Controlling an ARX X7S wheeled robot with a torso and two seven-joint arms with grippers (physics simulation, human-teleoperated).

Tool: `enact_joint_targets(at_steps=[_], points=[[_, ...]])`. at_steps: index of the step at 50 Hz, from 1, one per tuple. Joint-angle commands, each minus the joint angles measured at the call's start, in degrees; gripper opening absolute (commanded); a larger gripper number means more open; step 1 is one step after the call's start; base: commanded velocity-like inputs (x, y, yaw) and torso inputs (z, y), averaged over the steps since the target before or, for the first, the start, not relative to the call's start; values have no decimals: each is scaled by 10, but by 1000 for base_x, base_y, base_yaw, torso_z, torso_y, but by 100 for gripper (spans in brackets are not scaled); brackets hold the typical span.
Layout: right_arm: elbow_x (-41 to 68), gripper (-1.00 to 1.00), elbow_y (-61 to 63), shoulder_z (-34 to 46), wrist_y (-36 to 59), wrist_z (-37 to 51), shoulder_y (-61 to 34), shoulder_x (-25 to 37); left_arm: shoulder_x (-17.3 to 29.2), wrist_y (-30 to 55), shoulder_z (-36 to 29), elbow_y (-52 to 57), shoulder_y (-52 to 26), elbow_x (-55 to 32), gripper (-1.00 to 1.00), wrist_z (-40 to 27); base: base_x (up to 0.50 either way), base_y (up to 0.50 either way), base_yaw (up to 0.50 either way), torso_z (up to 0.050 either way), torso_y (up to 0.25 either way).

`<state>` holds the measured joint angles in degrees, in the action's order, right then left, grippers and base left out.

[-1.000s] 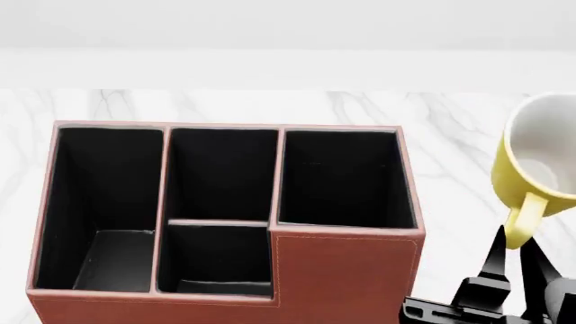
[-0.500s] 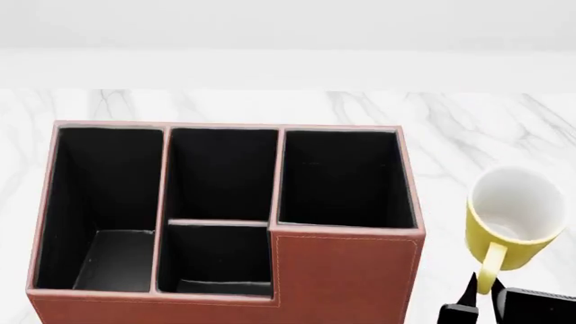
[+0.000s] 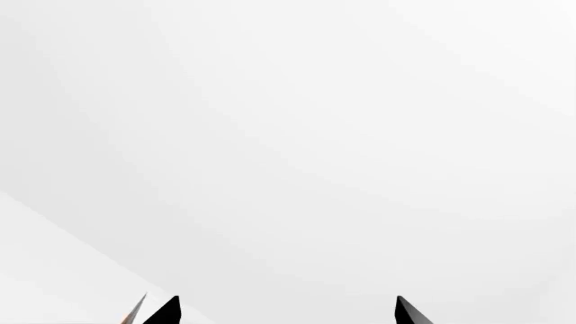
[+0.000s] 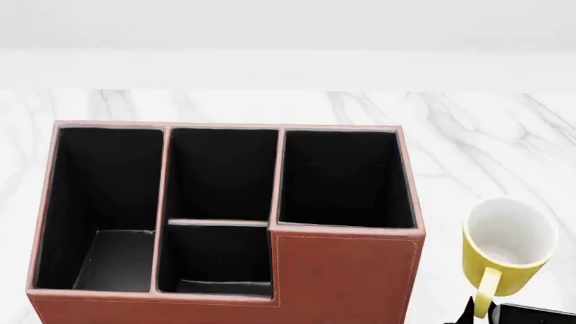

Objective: Pick up the yellow and white mug and place it to the right of the caddy.

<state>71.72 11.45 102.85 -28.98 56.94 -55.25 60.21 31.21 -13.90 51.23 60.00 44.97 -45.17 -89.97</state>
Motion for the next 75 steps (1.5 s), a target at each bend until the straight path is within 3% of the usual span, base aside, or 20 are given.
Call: enact_joint_targets(at_steps=[1, 75], points=[[3, -100, -38, -4, -7, -26, 16, -24, 0, 1, -1, 0, 0, 0, 100, 0, 0, 0, 0, 0, 0], [107, -100, -279, -43, -47, -154, 121, -152, 9, 1, -5, 0, 0, 2, 100, 0, 0, 0, 0, 0, 1]])
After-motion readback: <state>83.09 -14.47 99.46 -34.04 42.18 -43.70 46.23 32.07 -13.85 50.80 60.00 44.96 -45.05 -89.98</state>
